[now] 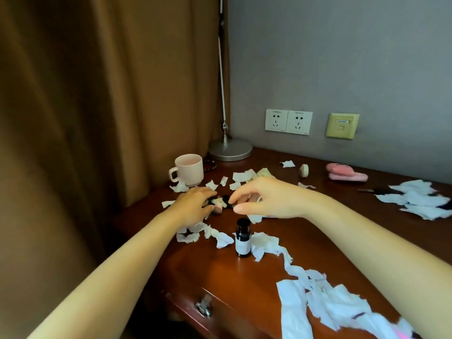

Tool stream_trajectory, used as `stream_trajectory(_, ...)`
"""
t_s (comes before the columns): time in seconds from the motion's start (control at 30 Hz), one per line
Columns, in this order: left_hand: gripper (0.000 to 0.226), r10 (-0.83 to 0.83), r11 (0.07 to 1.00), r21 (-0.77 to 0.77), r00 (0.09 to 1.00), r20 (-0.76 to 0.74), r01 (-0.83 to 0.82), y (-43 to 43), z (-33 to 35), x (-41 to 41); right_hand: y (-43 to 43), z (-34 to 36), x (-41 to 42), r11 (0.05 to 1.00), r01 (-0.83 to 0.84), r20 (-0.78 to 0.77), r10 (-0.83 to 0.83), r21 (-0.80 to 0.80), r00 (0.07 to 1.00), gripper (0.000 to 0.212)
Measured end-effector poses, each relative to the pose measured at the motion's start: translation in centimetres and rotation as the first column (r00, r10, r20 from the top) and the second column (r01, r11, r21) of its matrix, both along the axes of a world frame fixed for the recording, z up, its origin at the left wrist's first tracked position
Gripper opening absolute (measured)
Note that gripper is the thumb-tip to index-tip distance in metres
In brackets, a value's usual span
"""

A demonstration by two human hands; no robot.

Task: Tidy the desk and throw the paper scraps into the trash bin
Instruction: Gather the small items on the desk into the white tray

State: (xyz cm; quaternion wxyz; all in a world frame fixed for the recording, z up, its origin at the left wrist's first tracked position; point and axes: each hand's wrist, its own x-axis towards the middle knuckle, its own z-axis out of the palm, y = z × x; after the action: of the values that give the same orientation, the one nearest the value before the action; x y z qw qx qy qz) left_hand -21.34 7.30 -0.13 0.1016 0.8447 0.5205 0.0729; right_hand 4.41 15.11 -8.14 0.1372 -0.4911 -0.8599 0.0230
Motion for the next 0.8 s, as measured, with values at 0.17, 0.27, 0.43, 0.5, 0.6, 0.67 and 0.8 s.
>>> stream_trajectory(0.17, 0.047, 0.068, 0.998, -0.006, 0.996, -0.058, -0.068, 1.1, -1.4, 1.1, -16.7, 14.1, -5.4, 0.946, -0.093, -0.112, 0.061, -0.309, 0.992, 0.036)
stream_trajectory(0.27, 0.044, 0.111, 0.994, -0.005, 0.993, -0.036, -0.111, 1.2, -2.2, 1.5, -17.9, 13.8, -6.4, 0.957, -0.093, -0.081, 0.073, -0.275, 0.994, 0.034)
stream_trajectory(0.43, 0.034, 0.125, 0.992, 0.015, 0.991, -0.053, -0.124, 1.4, -2.2, 2.3, -17.9, 12.8, -6.1, 0.967, -0.087, -0.005, 0.088, -0.241, 0.996, 0.035)
stream_trajectory(0.5, 0.035, 0.126, 0.992, 0.001, 0.99, -0.059, -0.127, 1.7, -2.0, 2.6, -17.7, 12.0, -6.0, 0.967, -0.075, -0.023, 0.071, -0.243, 0.997, 0.034)
stream_trajectory(0.6, 0.057, 0.102, 0.994, -0.04, 0.993, -0.063, -0.105, 2.2, -1.3, 3.1, -17.8, 12.5, -5.7, 0.971, -0.059, -0.011, 0.059, -0.233, 0.998, 0.032)
stream_trajectory(0.67, 0.055, 0.085, 0.991, -0.1, 0.995, -0.06, -0.09, 2.7, -0.7, 3.2, -17.8, 12.7, -5.3, 0.969, -0.039, -0.01, 0.038, -0.243, 0.999, 0.031)
stream_trajectory(0.8, 0.048, 0.083, 0.988, -0.125, 0.993, -0.079, -0.093, 3.2, -0.4, 3.3, -18.0, 13.0, -5.0, 0.97, -0.018, -0.019, 0.013, -0.242, 1.0, 0.029)
